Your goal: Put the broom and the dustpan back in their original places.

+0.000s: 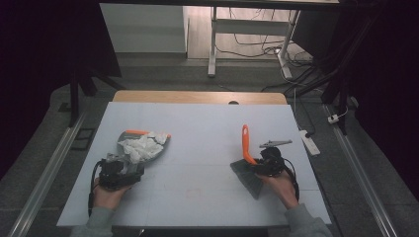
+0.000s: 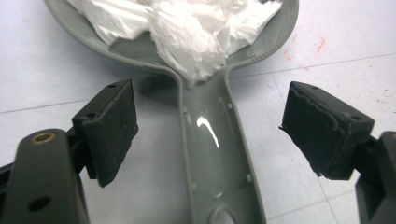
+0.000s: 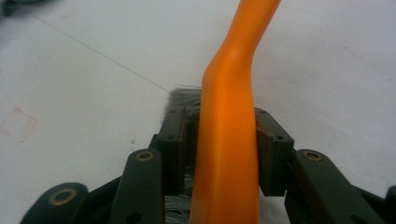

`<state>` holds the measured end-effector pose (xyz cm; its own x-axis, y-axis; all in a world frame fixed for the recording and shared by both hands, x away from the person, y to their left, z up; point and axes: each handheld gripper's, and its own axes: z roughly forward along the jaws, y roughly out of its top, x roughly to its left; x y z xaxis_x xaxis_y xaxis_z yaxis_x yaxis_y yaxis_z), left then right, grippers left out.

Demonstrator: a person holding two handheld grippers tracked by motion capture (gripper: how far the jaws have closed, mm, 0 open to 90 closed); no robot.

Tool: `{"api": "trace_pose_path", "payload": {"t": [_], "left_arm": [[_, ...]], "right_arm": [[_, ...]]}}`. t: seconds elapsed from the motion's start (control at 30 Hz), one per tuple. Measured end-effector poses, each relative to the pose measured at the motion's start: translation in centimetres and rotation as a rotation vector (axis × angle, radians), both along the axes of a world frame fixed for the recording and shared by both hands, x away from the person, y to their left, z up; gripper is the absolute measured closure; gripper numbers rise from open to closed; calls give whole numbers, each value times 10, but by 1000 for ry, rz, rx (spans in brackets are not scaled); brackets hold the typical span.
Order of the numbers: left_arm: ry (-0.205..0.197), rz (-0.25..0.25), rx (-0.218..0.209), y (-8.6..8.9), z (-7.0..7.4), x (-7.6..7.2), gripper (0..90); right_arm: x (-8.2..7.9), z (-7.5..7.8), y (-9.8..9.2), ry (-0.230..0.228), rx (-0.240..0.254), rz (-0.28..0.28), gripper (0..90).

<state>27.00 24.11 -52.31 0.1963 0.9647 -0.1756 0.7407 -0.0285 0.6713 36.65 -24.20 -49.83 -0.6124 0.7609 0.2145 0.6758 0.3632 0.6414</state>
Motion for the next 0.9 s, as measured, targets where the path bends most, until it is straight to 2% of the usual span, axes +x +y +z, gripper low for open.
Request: {"api": "trace_pose_path", "payload": {"t": [0.2,0.27,0.37,0.47,0.5,0.63,0.9], "left_arm": [[-40,-8,3,7,9,-8,188],[-47,-20,5,9,12,-10,187],[-53,-47,8,8,15,-12,186],[-57,-66,9,6,16,-12,186],[-58,-71,8,5,16,-12,187],[-63,-86,12,4,17,-12,187],[-78,-138,5,1,21,-14,197]], "right_arm": [[6,-4,-4,17,-24,-14,531],[7,-6,-4,13,-49,-23,510],[10,-9,-6,32,-42,-34,491],[10,-8,-6,-3,-77,-59,499],[11,-7,-7,6,-59,-63,506],[10,-7,-9,-4,-50,-60,506],[2,3,-11,-68,-13,-27,512]]}}
